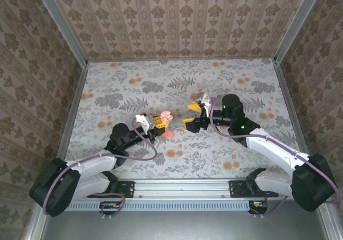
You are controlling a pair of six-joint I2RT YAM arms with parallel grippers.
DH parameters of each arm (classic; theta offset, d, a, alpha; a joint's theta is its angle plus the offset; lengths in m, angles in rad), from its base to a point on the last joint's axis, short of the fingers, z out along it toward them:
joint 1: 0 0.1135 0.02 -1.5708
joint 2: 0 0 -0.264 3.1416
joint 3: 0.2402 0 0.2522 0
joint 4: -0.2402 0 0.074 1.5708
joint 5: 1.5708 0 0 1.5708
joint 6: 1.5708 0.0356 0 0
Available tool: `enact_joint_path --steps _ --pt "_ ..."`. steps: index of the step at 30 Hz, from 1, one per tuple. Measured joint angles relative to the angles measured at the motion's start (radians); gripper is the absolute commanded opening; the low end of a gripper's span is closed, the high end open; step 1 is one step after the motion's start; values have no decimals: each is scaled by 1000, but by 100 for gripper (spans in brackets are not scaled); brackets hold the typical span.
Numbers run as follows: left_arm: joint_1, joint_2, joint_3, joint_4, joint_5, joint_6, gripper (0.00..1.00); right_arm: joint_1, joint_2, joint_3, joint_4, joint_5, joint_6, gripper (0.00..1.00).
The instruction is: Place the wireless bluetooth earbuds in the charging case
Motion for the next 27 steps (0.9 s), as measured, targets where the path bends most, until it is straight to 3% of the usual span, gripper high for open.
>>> enact_joint_path --steps 7,12,19,27 --pt "25 -63 -18 -39 38 0 5 -44 92 185 -274 -157 -365 81" --pt "45 -91 -19 -54 72 0 5 -31 170 267 -412 -217 -529 81" --pt "50 -93 -19 -54 143 0 6 55 245 333 -512 -214 -634 82" --pt "50 -114 -19 -55 197 0 6 80 320 395 -528 -231 -642 80"
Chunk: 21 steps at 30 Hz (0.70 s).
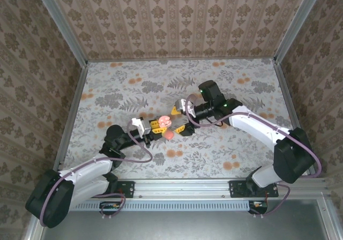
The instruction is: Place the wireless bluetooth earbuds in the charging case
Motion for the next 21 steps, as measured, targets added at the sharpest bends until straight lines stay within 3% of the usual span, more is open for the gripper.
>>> enact_joint_path --steps 12,21 --pt "0 0 0 0 23 0 6 11 33 74 -28 -131 -12 67" --pt "0 -6 0 -23 35 0 6 11 33 83 -86 -161 -63 56"
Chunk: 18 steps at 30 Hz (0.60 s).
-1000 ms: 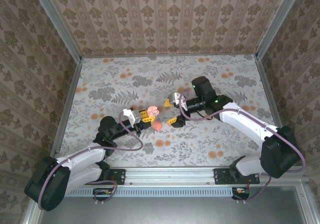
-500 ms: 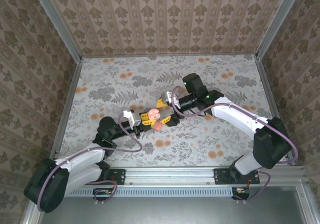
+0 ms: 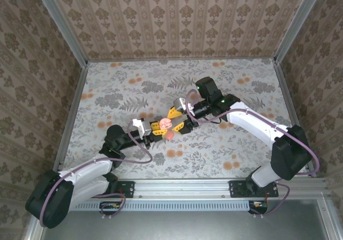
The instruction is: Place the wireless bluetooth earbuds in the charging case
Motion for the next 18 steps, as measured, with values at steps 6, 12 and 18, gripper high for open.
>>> enact_joint_path --steps 6,12,18 --pt "0 -14 0 -24 -18 0 6 2 -55 -32 -16 -1 -21 53" --pt "0 -38 0 -32 -26 0 6 -16 -140 -122 62 12 24 53" --pt "0 -49 0 -35 -26 0 6 -23 -148 -154 192 91 97 52"
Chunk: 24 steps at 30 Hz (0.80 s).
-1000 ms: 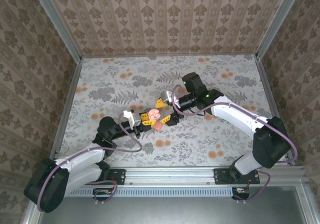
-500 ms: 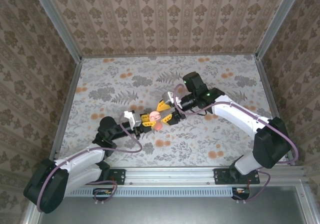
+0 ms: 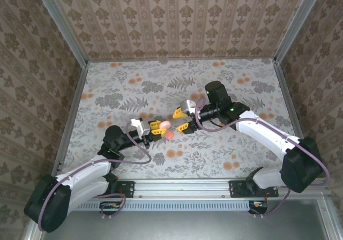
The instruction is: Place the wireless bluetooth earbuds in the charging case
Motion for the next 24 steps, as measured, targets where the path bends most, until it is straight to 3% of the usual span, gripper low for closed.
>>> enact_joint_path --steps 24 --pt "-2 12 8 -2 19 5 6 50 66 63 -24 42 -51 51"
